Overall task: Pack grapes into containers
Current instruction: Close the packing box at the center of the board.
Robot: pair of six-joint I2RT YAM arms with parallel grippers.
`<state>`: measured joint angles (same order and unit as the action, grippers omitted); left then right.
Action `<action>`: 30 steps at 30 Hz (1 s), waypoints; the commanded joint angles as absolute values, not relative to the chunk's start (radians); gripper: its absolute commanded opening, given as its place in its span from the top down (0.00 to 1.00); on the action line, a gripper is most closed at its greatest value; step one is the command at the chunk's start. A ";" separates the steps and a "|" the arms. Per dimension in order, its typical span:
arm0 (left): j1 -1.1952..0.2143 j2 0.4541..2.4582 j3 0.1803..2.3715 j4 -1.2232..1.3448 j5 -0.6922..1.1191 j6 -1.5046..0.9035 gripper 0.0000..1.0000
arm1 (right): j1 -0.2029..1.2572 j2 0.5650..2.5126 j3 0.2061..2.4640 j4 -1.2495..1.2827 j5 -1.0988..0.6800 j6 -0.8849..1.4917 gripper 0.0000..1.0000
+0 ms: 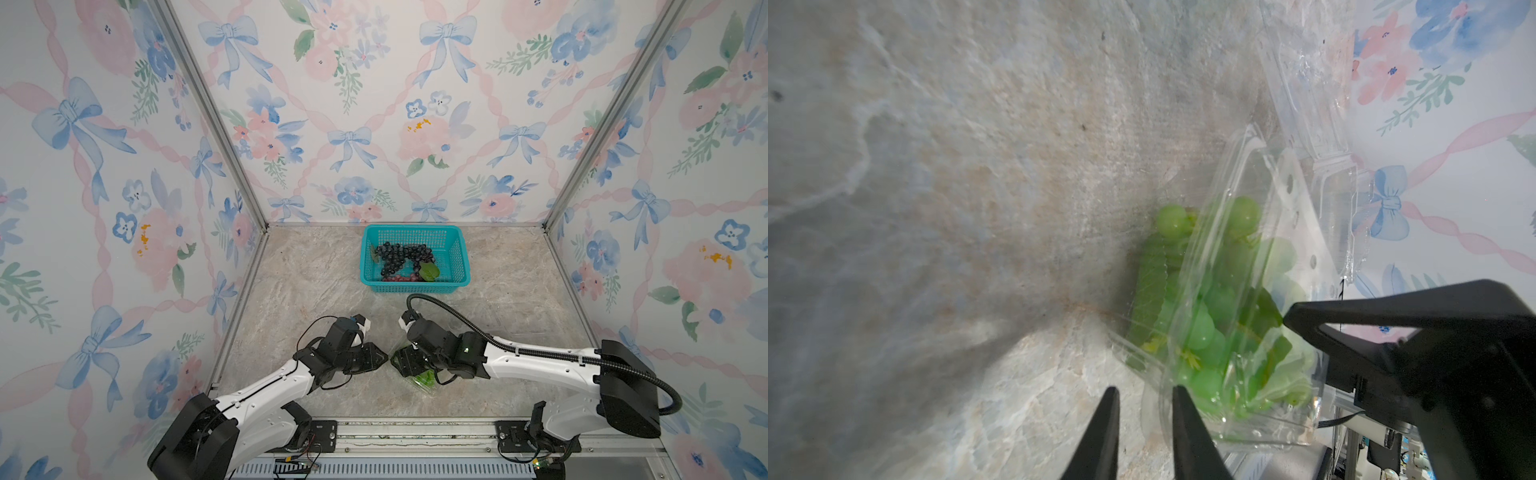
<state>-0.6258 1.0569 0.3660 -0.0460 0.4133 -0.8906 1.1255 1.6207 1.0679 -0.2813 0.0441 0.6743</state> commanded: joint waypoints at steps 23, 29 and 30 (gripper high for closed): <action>-0.632 1.021 0.372 -0.078 0.386 -0.875 0.93 | 1.112 1.542 1.034 -0.392 0.059 0.685 0.27; -0.631 0.999 0.428 -0.080 0.374 -0.872 0.88 | 1.130 1.433 0.972 -0.487 0.118 0.737 0.27; -0.631 1.000 0.436 -0.079 0.374 -0.870 0.87 | 1.136 1.421 0.963 -0.501 0.127 0.749 0.27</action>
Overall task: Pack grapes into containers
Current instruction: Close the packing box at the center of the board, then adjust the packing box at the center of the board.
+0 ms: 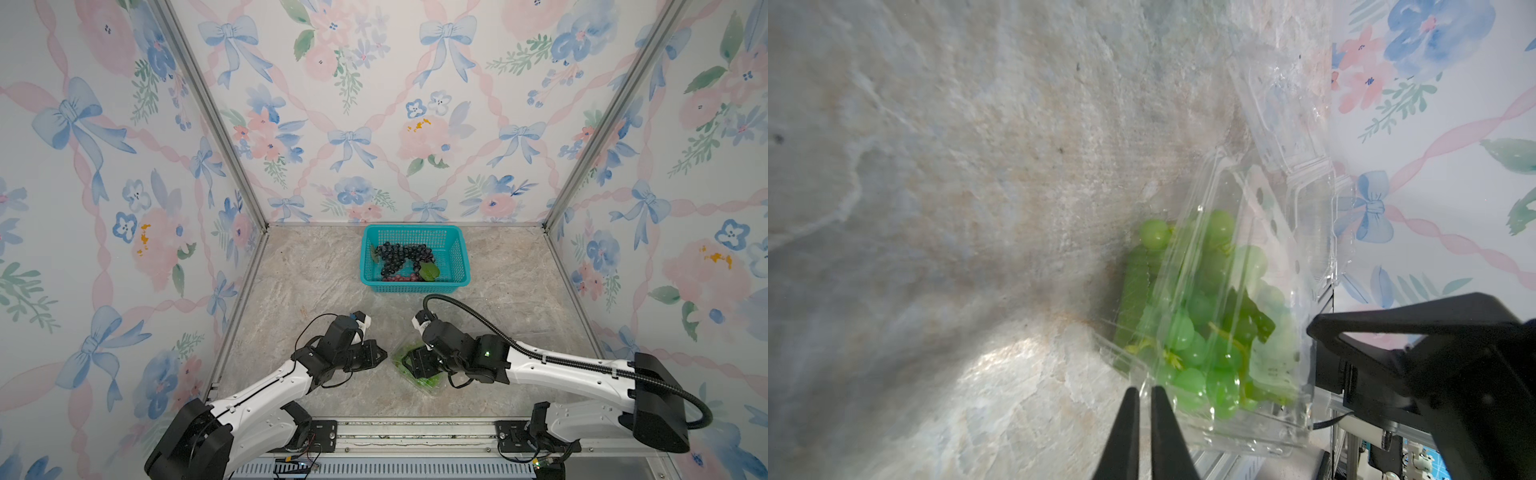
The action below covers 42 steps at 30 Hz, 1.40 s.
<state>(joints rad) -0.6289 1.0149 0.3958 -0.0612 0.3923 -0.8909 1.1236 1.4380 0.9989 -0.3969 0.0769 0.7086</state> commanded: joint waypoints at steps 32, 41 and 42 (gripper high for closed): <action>-0.896 1.305 0.755 -0.173 0.294 -0.736 0.86 | 1.318 1.291 0.866 -0.557 0.268 1.051 0.25; -0.899 1.324 0.710 -0.172 0.256 -0.734 0.87 | 1.380 1.197 0.779 -0.485 0.300 1.182 0.15; -0.899 1.322 0.707 -0.172 0.250 -0.734 0.87 | 1.383 1.183 0.756 -0.460 0.303 1.204 0.14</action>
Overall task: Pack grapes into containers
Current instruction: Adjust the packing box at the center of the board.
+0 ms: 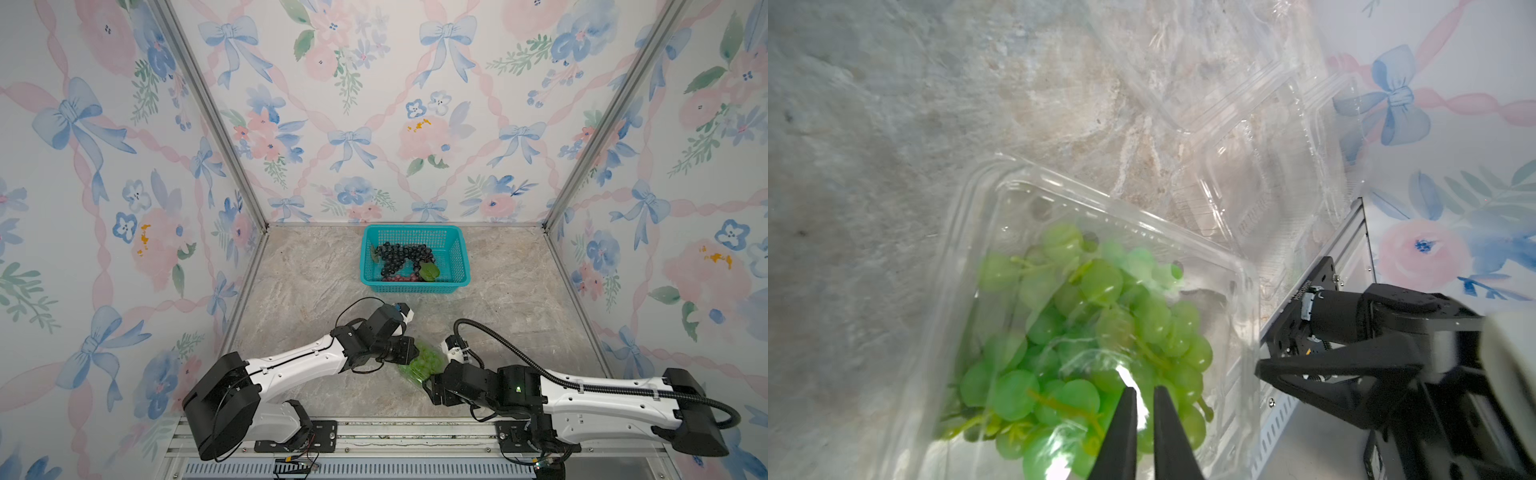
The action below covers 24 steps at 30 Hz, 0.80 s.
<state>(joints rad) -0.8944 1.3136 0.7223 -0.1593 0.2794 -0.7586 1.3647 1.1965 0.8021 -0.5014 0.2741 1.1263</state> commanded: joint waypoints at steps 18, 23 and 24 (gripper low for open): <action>-0.872 1.287 0.657 -0.172 0.222 -0.736 0.87 | 1.279 1.075 0.553 -0.090 0.278 1.236 0.07; -0.822 1.259 0.637 -0.172 0.230 -0.729 0.87 | 1.229 1.121 0.555 -0.021 0.241 1.206 0.08; -0.812 1.254 0.633 -0.172 0.234 -0.727 0.87 | 1.221 1.127 0.564 -0.018 0.237 1.194 0.08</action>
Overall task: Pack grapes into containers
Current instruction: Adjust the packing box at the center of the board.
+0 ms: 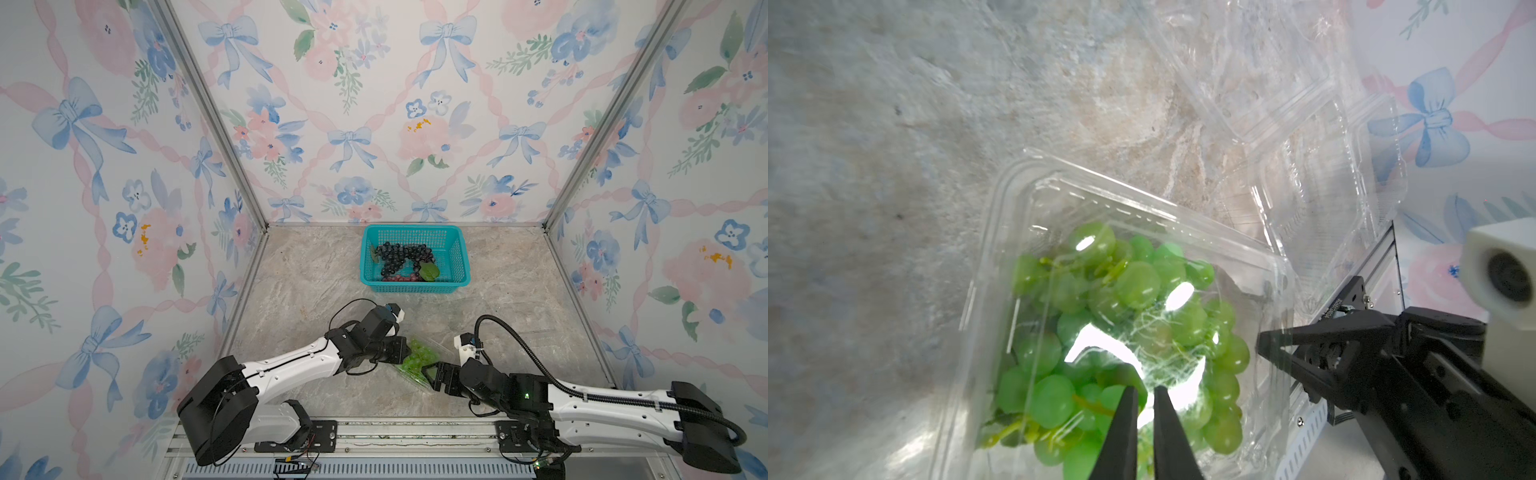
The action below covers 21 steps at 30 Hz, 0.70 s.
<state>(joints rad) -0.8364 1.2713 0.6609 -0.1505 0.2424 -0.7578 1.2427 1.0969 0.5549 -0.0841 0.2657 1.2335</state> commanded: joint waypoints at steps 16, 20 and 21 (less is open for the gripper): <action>-0.673 1.135 0.547 -0.176 0.230 -0.713 0.86 | 0.986 1.475 0.763 0.282 -0.079 1.086 0.10; -0.643 1.102 0.520 -0.179 0.233 -0.721 0.86 | 0.942 1.586 0.839 0.383 -0.167 1.100 0.11; -0.637 1.093 0.517 -0.183 0.233 -0.722 0.86 | 0.934 1.604 0.853 0.399 -0.181 1.105 0.11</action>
